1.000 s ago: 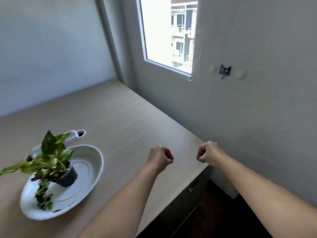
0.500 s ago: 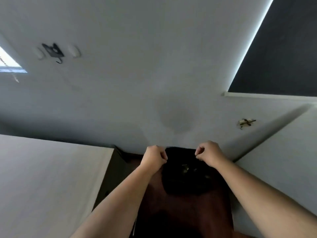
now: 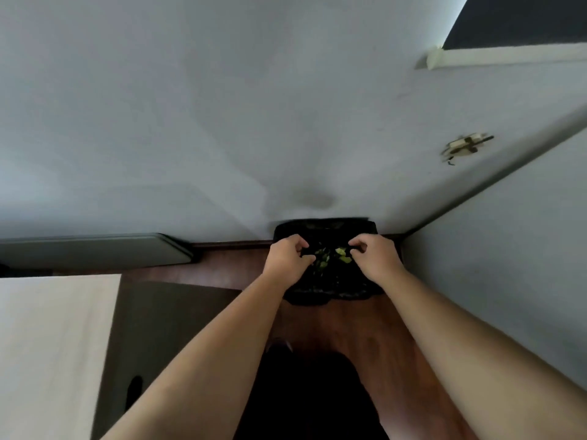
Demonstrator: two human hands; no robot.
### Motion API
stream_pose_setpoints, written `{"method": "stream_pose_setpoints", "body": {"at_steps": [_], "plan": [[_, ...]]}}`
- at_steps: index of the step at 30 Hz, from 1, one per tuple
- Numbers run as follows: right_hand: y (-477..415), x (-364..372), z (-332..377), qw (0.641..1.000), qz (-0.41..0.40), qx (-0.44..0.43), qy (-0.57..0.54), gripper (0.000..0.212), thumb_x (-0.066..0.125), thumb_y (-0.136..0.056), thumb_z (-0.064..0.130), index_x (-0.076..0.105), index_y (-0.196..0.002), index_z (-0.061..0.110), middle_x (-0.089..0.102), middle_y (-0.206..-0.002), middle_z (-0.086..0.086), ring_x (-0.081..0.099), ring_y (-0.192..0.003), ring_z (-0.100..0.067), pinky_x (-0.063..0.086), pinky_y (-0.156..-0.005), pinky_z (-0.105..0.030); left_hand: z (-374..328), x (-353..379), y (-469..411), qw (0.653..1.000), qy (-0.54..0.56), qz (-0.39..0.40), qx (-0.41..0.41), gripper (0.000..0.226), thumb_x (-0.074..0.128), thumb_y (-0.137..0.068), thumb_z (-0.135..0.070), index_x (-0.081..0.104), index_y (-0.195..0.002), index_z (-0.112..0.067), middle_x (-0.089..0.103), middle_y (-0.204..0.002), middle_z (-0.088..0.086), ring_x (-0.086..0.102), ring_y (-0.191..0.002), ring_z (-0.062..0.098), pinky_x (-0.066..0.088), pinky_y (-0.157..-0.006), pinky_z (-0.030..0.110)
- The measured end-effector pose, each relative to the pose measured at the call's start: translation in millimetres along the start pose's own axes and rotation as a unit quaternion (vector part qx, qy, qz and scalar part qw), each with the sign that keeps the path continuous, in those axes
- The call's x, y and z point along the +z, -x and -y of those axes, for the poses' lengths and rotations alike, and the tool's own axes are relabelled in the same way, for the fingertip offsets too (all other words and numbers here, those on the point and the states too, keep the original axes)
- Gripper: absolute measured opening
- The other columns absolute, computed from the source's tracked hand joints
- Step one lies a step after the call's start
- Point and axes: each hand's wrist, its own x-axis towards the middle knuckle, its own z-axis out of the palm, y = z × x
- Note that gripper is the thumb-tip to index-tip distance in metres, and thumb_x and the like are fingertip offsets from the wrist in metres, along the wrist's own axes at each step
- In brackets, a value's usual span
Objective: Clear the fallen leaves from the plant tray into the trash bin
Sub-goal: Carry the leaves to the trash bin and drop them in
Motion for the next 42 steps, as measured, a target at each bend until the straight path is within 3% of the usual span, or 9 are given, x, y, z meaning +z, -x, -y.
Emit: {"method": "stream_pose_setpoints", "body": {"at_steps": [3,8,16,21,25,31,35,39,42], "plan": [[7,-13,2,1.0,0.0,-0.001,0.002,0.017,0.058,-0.087,0.013,0.068,-0.101,0.014,0.068,-0.108,-0.007,0.064,-0.094,-0.024,0.05,-0.085,-0.031,-6,-11,5,1.0,-0.022,-0.001,0.004,0.033,0.068,-0.086,-0.025,0.059,-0.116,-0.014,0.061,-0.124,0.007,0.059,-0.114,0.023,0.049,-0.094,0.033],[30,-42,27,0.999,0.031,-0.031,0.029,0.015,0.055,-0.087,0.01,0.069,-0.092,0.015,0.069,-0.104,-0.008,0.063,-0.093,-0.023,0.045,-0.077,-0.025,-13,-46,46,0.999,-0.037,-0.009,-0.002,0.027,0.067,-0.084,-0.023,0.064,-0.11,-0.014,0.067,-0.114,0.006,0.063,-0.106,0.021,0.049,-0.092,0.03],[91,-53,170,0.966,0.071,-0.232,0.091,0.014,0.059,-0.084,0.009,0.072,-0.09,0.01,0.073,-0.099,-0.008,0.065,-0.097,-0.024,0.047,-0.087,-0.028,-3,-157,170,0.975,0.012,-0.221,-0.031,0.016,0.061,-0.081,-0.02,0.069,-0.094,-0.016,0.074,-0.095,0.004,0.067,-0.094,0.021,0.052,-0.083,0.027],[176,5,270,0.901,0.145,-0.389,0.126,0.014,0.058,-0.084,0.01,0.071,-0.087,0.013,0.073,-0.094,-0.007,0.065,-0.091,-0.023,0.043,-0.077,-0.023,69,-200,294,0.922,0.039,-0.357,-0.141,0.016,0.059,-0.086,-0.021,0.069,-0.098,-0.016,0.072,-0.103,0.007,0.064,-0.097,0.024,0.05,-0.082,0.03],[263,73,316,0.82,0.211,-0.504,0.171,0.014,0.06,-0.085,0.014,0.072,-0.091,0.017,0.072,-0.096,-0.005,0.064,-0.087,-0.02,0.041,-0.072,-0.02,152,-194,414,0.858,0.073,-0.425,-0.279,0.015,0.06,-0.085,-0.026,0.07,-0.094,-0.021,0.073,-0.102,0.004,0.067,-0.094,0.023,0.053,-0.081,0.03],[369,155,329,0.734,0.304,-0.566,0.219,0.012,0.059,-0.086,0.012,0.07,-0.086,0.018,0.068,-0.084,-0.006,0.057,-0.064,-0.015,0.039,-0.05,-0.018,233,-145,558,0.751,0.142,-0.48,-0.43,0.013,0.059,-0.082,-0.023,0.069,-0.087,-0.018,0.073,-0.095,0.006,0.066,-0.092,0.025,0.053,-0.079,0.03],[446,217,336,0.676,0.345,-0.606,0.239,0.019,0.062,-0.082,0.009,0.069,-0.073,0.025,0.064,-0.071,-0.002,0.056,-0.065,-0.017,0.043,-0.056,-0.021,281,-119,633,0.696,0.186,-0.504,-0.477,0.012,0.057,-0.081,-0.016,0.068,-0.083,-0.014,0.073,-0.093,0.007,0.066,-0.092,0.025,0.055,-0.079,0.031],[509,275,337,0.641,0.366,-0.613,0.282,0.015,0.058,-0.083,0.014,0.072,-0.085,0.018,0.07,-0.083,-0.002,0.062,-0.078,-0.019,0.048,-0.071,-0.027,333,-108,686,0.69,0.194,-0.497,-0.488,0.01,0.058,-0.084,-0.011,0.067,-0.085,-0.017,0.071,-0.094,0.006,0.061,-0.087,0.02,0.043,-0.071,0.022],[544,318,335,0.619,0.371,-0.617,0.314,0.017,0.054,-0.084,0.015,0.071,-0.087,0.018,0.073,-0.093,-0.003,0.064,-0.086,-0.021,0.05,-0.076,-0.03,371,-110,713,0.7,0.175,-0.486,-0.494,0.017,0.062,-0.084,-0.017,0.069,-0.098,-0.013,0.07,-0.107,0.007,0.064,-0.099,0.026,0.048,-0.08,0.026]]}}
